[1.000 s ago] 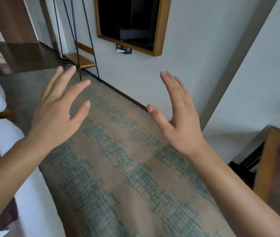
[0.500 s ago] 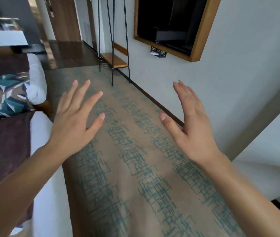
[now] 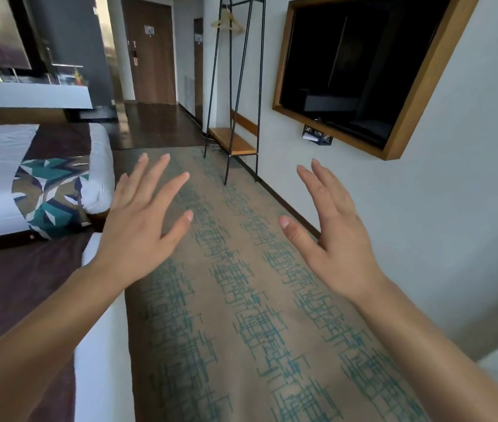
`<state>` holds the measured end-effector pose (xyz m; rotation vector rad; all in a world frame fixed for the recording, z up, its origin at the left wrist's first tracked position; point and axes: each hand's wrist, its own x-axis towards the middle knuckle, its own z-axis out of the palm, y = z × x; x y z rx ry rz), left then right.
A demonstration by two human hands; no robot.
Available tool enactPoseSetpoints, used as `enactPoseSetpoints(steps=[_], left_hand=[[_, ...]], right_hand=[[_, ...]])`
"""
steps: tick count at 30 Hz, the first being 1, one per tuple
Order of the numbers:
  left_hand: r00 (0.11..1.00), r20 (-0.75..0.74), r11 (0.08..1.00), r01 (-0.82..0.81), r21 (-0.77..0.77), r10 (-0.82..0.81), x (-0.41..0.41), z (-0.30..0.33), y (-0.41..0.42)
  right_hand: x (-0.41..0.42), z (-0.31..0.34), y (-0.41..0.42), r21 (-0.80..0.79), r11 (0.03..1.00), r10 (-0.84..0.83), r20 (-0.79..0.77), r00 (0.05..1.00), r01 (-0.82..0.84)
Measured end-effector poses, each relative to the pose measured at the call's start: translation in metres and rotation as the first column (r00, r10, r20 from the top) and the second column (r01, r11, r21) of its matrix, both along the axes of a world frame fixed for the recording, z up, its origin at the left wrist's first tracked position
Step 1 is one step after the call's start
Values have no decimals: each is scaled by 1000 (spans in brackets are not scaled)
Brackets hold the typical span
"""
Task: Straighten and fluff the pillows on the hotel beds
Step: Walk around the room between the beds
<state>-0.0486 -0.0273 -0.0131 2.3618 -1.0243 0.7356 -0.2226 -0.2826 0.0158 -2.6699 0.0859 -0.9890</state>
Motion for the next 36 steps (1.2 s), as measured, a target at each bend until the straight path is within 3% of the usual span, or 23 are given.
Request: enactPoseSetpoints(steps=[9, 20, 24, 36], left_hand=[[990, 133, 999, -37, -7, 38, 107, 13, 0], [982, 175, 994, -84, 74, 70, 249, 14, -93], [969, 228, 992, -112, 53, 97, 295, 25, -118], [963, 154, 975, -222, 2, 220, 454, 6, -127]], right_hand=[[107, 4, -15, -37, 998, 52, 42, 998, -50], [258, -6, -123, 27, 999, 23, 9, 1000, -23], [322, 6, -159, 30, 995, 93, 38, 995, -94], [521, -5, -189, 13, 978, 208, 5, 978, -208]])
